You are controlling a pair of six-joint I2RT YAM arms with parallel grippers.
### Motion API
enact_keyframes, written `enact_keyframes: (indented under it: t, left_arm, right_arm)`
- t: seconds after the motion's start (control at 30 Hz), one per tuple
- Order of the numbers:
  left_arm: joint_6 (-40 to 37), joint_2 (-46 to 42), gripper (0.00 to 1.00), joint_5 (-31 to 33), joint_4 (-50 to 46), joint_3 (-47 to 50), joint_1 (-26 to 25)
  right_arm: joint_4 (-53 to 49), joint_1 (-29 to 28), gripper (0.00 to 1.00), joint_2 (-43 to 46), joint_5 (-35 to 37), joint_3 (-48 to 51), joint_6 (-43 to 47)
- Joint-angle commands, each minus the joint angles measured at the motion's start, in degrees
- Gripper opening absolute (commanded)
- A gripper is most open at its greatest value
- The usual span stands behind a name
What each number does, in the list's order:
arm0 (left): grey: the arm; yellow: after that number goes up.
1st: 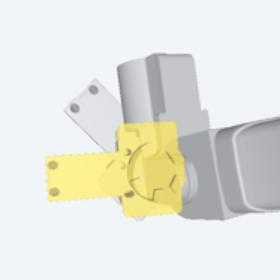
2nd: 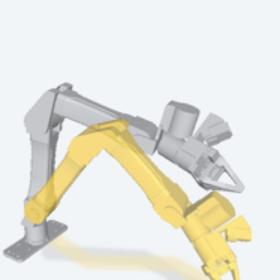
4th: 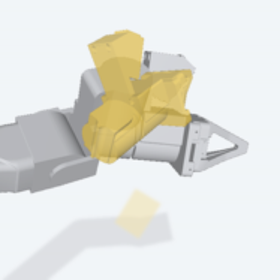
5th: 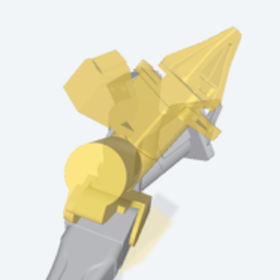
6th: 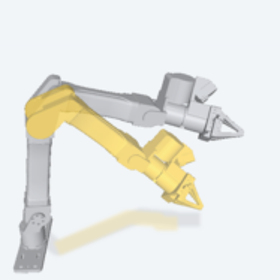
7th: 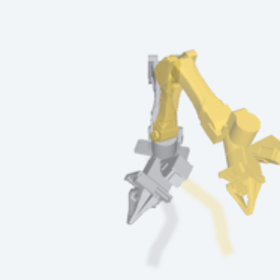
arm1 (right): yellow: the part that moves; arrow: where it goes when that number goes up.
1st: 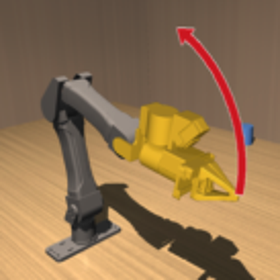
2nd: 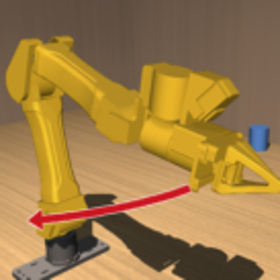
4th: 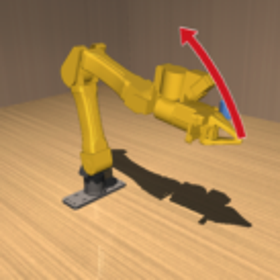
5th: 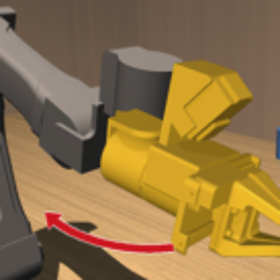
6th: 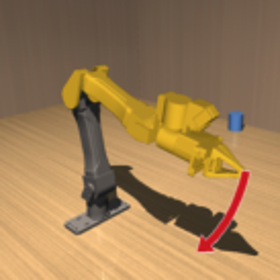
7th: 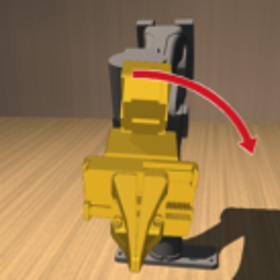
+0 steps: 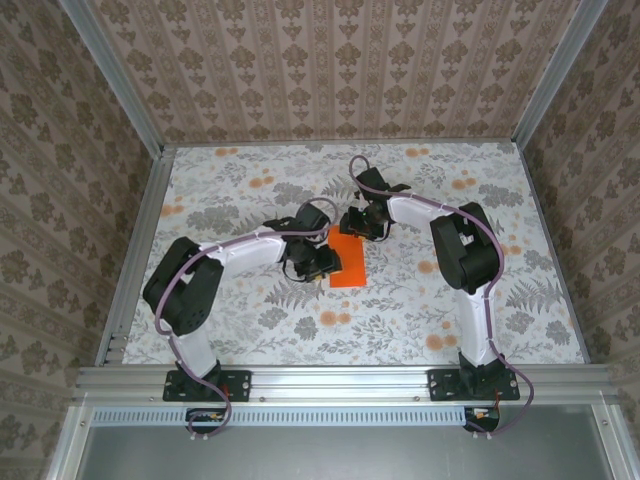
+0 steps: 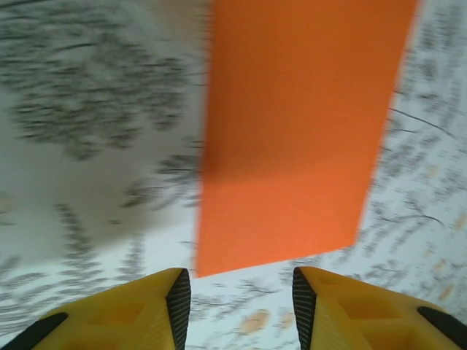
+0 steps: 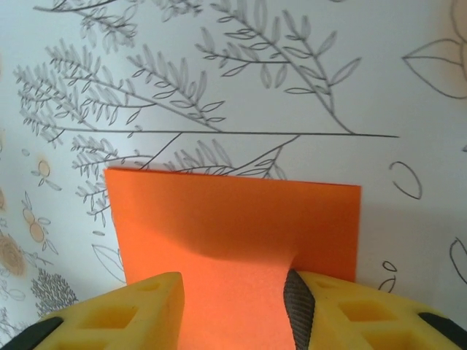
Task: Fold a paper plane with a square sheet of paper (pick it up from the middle)
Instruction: Fold the triangle a second time at the center of the table.
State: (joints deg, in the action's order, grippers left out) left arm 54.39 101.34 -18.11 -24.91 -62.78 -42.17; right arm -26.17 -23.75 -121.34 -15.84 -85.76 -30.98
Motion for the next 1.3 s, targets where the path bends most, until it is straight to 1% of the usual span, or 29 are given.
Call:
enact_keyframes:
  t: [0.0, 0.17, 0.23, 0.3, 0.5, 0.7, 0.83, 1.03, 1.17, 1.27]
  left_arm:
    - [0.98, -3.34, 0.45, 1.04, -0.46, 2.55, 2.39]
    - [1.8, -6.49, 0.49, -0.46, 1.88, 6.78, 6.19]
    - [2.2, -7.66, 0.52, -1.36, 2.9, 8.58, 7.63]
    - [2.36, -8.87, 0.53, -2.23, 3.96, 10.08, 8.93]
    - [2.23, -10.81, 0.57, -2.89, 4.58, 12.22, 11.3]
    - [2.47, -10.99, 0.58, -3.32, 4.87, 13.45, 12.47]
    - [2.39, -10.87, 0.58, -3.17, 4.86, 13.54, 12.64]
    - [2.28, -10.64, 0.58, -2.99, 4.55, 13.26, 12.69]
    - [2.39, -10.69, 0.59, -3.11, 4.47, 13.14, 12.73]
    - [2.42, -10.68, 0.59, -3.34, 4.6, 13.21, 12.64]
  right_arm:
    - [-4.15, -1.4, 0.48, 3.55, 3.05, 0.16, 6.89]
    - [-9.57, -5.47, 0.55, 9.43, 11.25, 0.33, 13.21]
    - [-11.11, -7.77, 0.6, 10.71, 15.43, 1.53, 15.19]
    - [-12.34, -9.97, 0.66, 11.56, 17.66, 3.57, 17.05]
    - [-14.88, -13.99, 0.78, 11.83, 18.91, 7.26, 21.29]
    - [-15.01, -15.7, 0.85, 11.59, 15.75, 9.85, 22.77]
    - [-15.15, -16.14, 0.87, 10.3, 15.53, 10.63, 23.07]
    - [-15.87, -16.68, 0.88, 7.54, 18.13, 10.09, 23.42]
    - [-16.06, -16.77, 0.86, 6.24, 19.02, 10.18, 23.42]
    - [-16.01, -16.77, 0.83, 5.77, 19.79, 10.5, 23.16]
